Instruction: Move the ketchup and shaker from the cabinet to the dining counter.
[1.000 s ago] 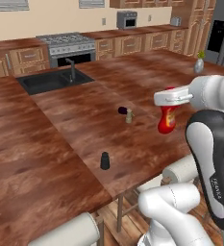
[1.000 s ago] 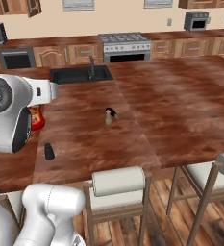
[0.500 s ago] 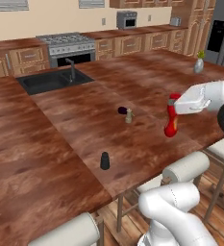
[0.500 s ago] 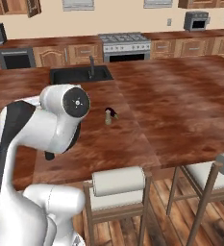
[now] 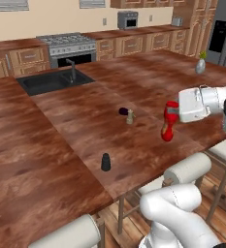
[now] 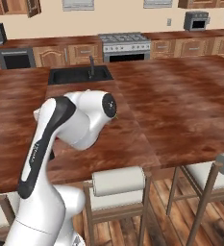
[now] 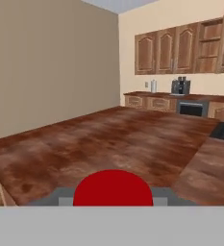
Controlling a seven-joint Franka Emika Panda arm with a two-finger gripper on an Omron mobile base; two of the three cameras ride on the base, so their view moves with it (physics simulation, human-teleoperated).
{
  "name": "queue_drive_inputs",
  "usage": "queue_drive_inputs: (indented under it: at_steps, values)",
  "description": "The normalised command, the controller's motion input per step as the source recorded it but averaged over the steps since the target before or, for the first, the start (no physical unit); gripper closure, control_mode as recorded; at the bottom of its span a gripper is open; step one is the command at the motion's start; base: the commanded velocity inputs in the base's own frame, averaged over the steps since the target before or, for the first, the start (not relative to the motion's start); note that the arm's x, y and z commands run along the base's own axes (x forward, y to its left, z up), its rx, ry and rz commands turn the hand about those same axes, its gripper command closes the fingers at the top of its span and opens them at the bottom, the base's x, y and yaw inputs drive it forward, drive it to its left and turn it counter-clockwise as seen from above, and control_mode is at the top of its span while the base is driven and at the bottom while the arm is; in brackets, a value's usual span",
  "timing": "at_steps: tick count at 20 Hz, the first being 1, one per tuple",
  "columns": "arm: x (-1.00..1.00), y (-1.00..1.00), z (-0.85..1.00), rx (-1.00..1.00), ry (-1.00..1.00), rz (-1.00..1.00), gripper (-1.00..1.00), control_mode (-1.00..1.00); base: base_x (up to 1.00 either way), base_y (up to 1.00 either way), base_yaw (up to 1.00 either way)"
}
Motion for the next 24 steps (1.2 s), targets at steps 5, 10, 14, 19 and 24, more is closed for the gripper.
queue_drive_inputs:
  at_steps: [5, 10, 14, 19, 24]
  values:
    - [0.40, 0.09, -0.31, 0.02, -0.02, 0.17, 1.00, -1.00, 0.00, 0.00, 0.00]
    - [0.41, 0.09, -0.31, 0.02, 0.00, 0.10, 1.00, -1.00, 0.00, 0.00, 0.00]
    - [0.36, 0.05, -0.33, 0.05, 0.01, 0.08, 1.00, -1.00, 0.00, 0.00, 0.00]
    - [0.34, 0.04, -0.36, 0.06, 0.07, 0.03, 1.00, -1.00, 0.00, 0.00, 0.00]
    - [0.33, 0.16, -0.37, 0.02, 0.05, 0.00, 1.00, -1.00, 0.00, 0.00, 0.00]
